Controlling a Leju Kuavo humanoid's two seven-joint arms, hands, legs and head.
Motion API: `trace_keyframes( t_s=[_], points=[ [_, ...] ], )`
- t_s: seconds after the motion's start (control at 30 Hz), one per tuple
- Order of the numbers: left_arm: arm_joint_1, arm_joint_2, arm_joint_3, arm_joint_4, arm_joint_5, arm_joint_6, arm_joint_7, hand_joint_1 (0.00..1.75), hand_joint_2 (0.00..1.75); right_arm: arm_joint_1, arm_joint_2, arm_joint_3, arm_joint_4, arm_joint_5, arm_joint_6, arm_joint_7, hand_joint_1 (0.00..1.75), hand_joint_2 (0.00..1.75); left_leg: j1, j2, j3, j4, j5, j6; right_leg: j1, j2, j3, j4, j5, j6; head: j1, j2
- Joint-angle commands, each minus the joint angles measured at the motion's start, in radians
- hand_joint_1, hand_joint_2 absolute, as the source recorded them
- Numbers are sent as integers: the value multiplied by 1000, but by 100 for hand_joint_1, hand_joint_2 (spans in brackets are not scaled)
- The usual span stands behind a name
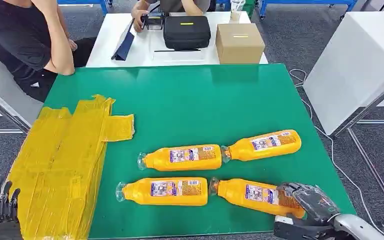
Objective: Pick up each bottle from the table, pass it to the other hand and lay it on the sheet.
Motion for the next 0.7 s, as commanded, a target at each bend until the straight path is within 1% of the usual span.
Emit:
trace_keyframes(
  t_s=[0.03, 0.07, 0.17, 0.27, 0.43, 0.47, 0.53, 0.6, 0.63, 0.67, 0.7],
  points=[
    [-69, 78, -86, 110, 7, 24, 11, 0, 0, 35, 110, -12, 39, 31, -5, 32, 173, 175, 1, -4, 2, -2, 0, -3, 1, -5, 4, -3, 0, -1, 0, 0],
    [-69, 78, -86, 110, 7, 24, 11, 0, 0, 35, 110, -12, 39, 31, -5, 32, 173, 175, 2, -5, 3, -2, 0, -4, 2, -6, 4, -3, -1, -2, 0, 0],
    [-66, 80, -86, 108, 8, 25, 11, 0, 0, 32, 109, -14, 38, 29, -4, 31, 173, 175, 0, -2, 5, -1, 0, -2, 0, -2, 5, -2, 0, -1, 0, 0],
    [-66, 80, -86, 108, 8, 25, 11, 0, 0, 32, 109, -14, 38, 29, -4, 31, 173, 175, 2, -3, 5, -1, 0, -4, 2, -3, 5, -2, -1, -2, 0, 0],
    [-66, 80, -86, 108, 8, 25, 11, 0, 0, 32, 109, -14, 38, 29, -4, 31, 175, 175, 1, -1, 6, -1, -1, -3, 1, -2, 6, -2, -1, -1, 0, 0],
    [-68, 91, -96, 110, 17, 27, 11, 0, 0, 37, 121, -21, 35, 37, -2, 42, 175, 175, 2, -2, 5, -1, -1, -4, 2, -3, 6, -2, -1, -2, 0, 0],
    [-87, 109, -116, 127, 26, 38, 14, 0, 0, 53, 143, -26, 25, 68, 2, 62, 175, 175, 1, -2, 6, -1, -1, -3, 1, -2, 7, -2, -1, -1, 0, 0],
    [-106, 127, -139, 148, 31, 47, 18, 0, 0, 69, 164, -22, 23, 96, 5, 80, 175, 175, 1, -6, 7, -2, 0, -4, 1, -6, 7, -3, -2, -2, 0, 0],
    [-116, 135, -153, 160, 34, 55, 18, 0, 0, 76, 170, -16, 26, 110, 5, 90, 175, 175, 1, -6, 10, -1, 0, -3, 1, -5, 1, -2, -2, -1, 1, 0],
    [-123, 138, -161, 167, 37, 61, 18, 0, 0, 78, 174, -11, 34, 120, 2, 96, 175, 175, 1, -5, 10, -1, -1, -1, 1, -4, 1, -2, -3, 1, 0, 0],
    [-126, 142, -167, 170, 39, 63, 17, 0, 0, 77, 176, -6, 39, 129, -1, 101, 175, 175, 2, -8, 10, -2, -1, -3, 2, -7, 1, -3, -4, 1, 0, 0]
  ],
)
